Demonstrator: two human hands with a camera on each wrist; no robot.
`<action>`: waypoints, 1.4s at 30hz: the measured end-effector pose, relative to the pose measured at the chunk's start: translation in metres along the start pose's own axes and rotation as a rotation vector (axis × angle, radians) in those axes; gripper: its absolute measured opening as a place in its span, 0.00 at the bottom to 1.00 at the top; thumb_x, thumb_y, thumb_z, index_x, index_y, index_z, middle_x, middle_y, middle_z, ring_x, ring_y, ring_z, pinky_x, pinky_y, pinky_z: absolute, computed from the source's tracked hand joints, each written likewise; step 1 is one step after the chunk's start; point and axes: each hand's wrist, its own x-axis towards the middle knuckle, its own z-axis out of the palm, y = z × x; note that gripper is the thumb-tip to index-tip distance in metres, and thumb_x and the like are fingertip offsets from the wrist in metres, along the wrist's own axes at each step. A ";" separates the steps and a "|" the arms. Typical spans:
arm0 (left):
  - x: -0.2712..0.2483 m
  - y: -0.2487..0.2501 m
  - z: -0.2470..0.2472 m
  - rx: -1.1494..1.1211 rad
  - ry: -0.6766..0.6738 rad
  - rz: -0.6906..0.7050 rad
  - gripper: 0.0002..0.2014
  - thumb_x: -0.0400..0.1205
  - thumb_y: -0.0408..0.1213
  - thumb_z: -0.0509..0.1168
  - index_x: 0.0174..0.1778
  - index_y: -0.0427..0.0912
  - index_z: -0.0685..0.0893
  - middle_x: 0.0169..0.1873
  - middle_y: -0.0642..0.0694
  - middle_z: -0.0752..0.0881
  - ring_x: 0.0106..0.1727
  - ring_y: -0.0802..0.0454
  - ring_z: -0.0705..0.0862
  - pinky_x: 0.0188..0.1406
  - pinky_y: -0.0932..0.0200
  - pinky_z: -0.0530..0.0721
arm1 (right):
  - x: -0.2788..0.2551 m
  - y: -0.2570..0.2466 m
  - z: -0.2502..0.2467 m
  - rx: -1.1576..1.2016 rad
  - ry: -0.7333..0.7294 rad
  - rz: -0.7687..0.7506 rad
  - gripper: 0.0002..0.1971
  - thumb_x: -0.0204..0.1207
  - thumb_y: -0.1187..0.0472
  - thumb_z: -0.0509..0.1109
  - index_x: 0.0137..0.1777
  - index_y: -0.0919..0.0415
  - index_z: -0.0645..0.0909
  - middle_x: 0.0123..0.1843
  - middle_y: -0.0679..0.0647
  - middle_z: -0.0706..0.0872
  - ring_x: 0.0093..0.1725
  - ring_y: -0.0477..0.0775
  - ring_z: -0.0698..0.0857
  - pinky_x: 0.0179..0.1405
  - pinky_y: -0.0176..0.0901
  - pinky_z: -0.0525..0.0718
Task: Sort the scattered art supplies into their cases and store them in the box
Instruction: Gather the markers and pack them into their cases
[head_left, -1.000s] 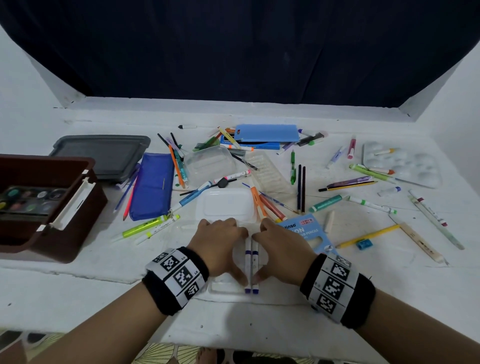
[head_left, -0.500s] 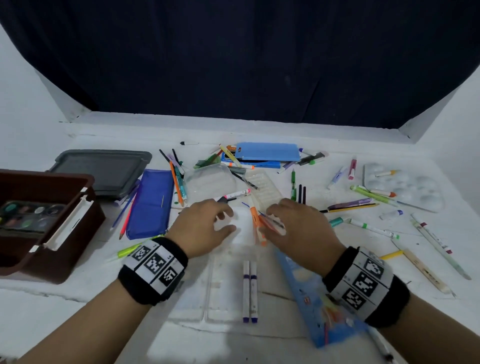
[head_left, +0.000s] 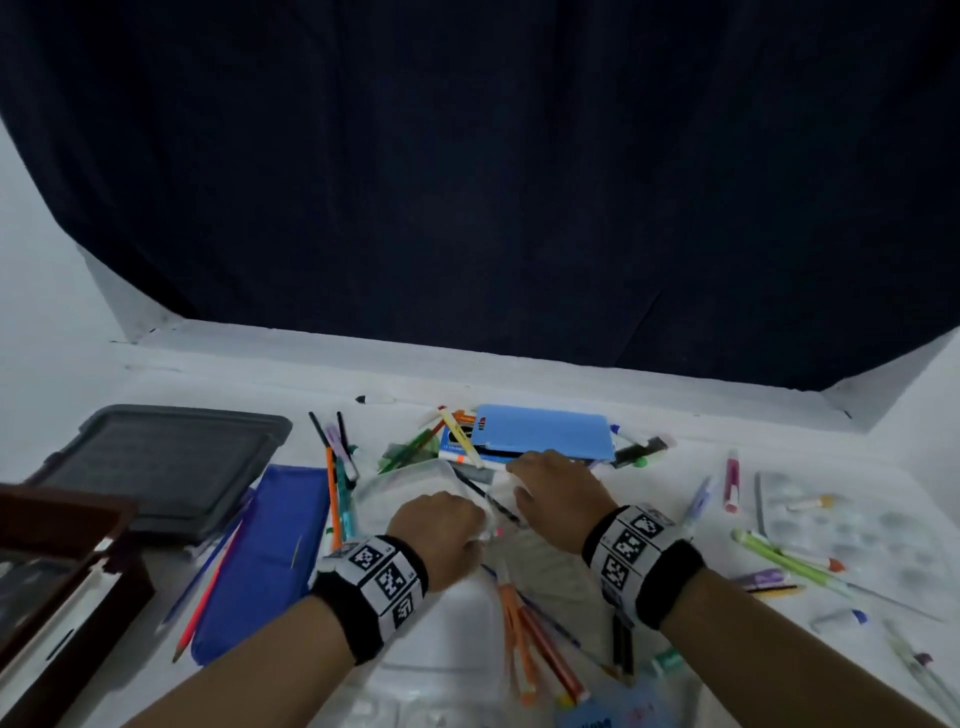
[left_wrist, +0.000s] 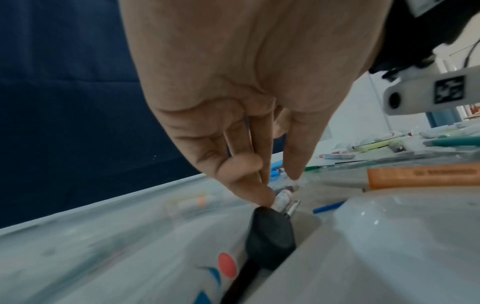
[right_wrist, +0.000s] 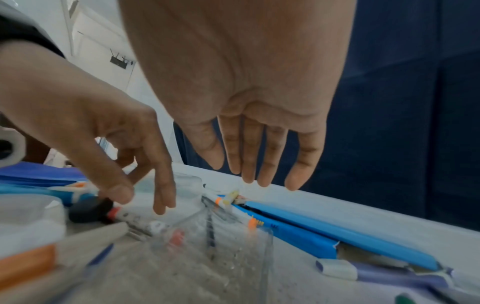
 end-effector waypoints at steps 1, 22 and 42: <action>0.004 0.001 0.003 0.039 -0.012 -0.003 0.13 0.81 0.45 0.60 0.54 0.46 0.86 0.51 0.43 0.88 0.54 0.39 0.85 0.45 0.54 0.80 | 0.011 0.002 0.004 -0.010 -0.031 -0.010 0.11 0.84 0.60 0.57 0.59 0.59 0.79 0.59 0.57 0.82 0.60 0.60 0.79 0.56 0.59 0.81; 0.014 0.000 0.008 -0.114 0.182 0.090 0.11 0.71 0.36 0.68 0.45 0.53 0.90 0.40 0.53 0.88 0.40 0.46 0.88 0.31 0.58 0.81 | 0.068 0.022 0.024 -0.210 -0.094 0.064 0.14 0.84 0.65 0.60 0.68 0.58 0.74 0.59 0.58 0.83 0.59 0.64 0.84 0.43 0.50 0.72; -0.134 -0.011 -0.028 -0.882 0.410 0.052 0.06 0.85 0.47 0.64 0.54 0.51 0.80 0.23 0.52 0.84 0.25 0.56 0.77 0.32 0.60 0.76 | -0.119 -0.046 -0.017 0.855 0.089 0.280 0.24 0.73 0.63 0.75 0.64 0.45 0.70 0.42 0.54 0.87 0.30 0.46 0.86 0.30 0.37 0.83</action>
